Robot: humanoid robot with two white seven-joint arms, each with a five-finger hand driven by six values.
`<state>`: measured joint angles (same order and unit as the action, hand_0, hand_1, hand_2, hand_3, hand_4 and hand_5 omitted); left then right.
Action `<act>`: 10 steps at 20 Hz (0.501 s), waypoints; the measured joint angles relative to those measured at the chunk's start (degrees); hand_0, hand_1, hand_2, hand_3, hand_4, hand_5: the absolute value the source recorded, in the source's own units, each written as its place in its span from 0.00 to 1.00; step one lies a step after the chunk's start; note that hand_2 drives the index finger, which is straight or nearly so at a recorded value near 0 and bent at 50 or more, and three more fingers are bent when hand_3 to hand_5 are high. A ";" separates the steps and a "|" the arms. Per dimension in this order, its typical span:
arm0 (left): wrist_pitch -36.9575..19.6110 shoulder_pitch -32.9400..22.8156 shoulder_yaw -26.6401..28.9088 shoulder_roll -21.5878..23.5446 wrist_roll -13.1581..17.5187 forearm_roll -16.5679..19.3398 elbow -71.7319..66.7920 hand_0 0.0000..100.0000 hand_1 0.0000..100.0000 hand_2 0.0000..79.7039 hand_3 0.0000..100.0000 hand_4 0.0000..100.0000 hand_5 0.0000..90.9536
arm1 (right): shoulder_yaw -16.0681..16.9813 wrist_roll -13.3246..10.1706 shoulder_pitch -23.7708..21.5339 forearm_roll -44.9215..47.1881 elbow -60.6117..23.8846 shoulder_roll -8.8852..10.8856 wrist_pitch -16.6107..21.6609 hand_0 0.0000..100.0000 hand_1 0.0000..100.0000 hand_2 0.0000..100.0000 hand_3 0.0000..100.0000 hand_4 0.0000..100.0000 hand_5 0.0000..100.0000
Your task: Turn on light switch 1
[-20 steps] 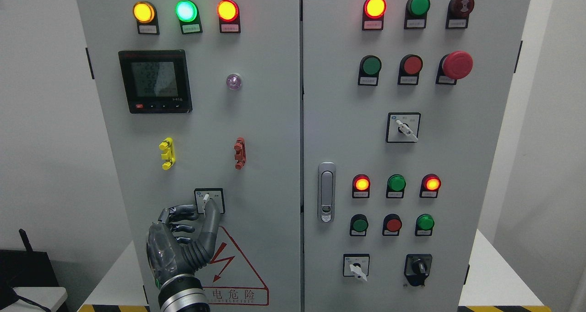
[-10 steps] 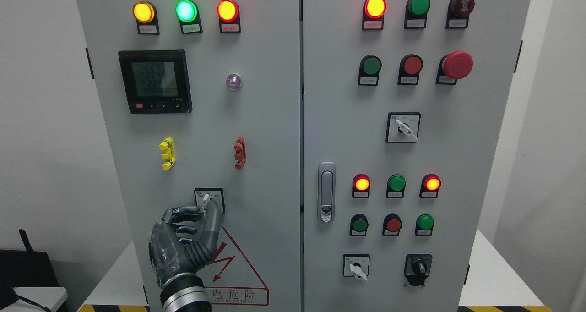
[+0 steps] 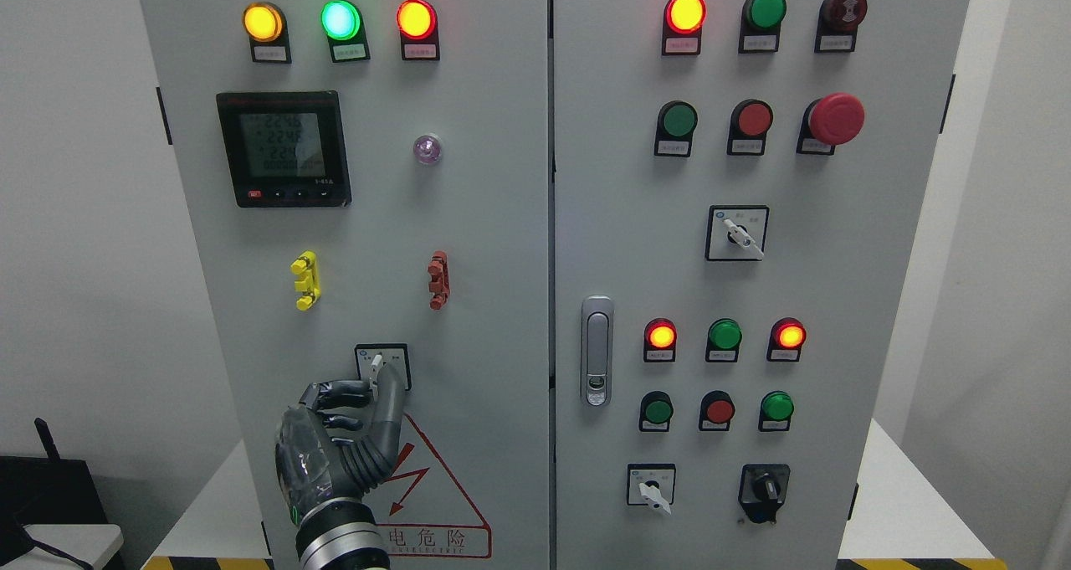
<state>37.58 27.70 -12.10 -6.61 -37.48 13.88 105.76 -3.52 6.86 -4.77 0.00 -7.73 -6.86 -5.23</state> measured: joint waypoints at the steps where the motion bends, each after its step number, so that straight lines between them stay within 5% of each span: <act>1: 0.07 0.08 -0.02 0.00 0.09 0.00 0.00 0.21 0.46 0.65 0.62 0.69 0.68 | 0.00 0.00 0.00 0.00 0.00 0.00 0.00 0.12 0.39 0.00 0.00 0.00 0.00; 10: 2.12 0.58 -0.12 0.01 0.65 -0.05 -0.02 0.22 0.45 0.65 0.62 0.69 0.68 | 0.00 0.00 0.02 0.00 0.00 0.00 0.00 0.12 0.39 0.00 0.00 0.00 0.00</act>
<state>39.70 28.28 -12.22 -6.61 -36.83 13.82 105.74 -3.52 6.86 -4.74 0.00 -7.74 -6.86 -5.23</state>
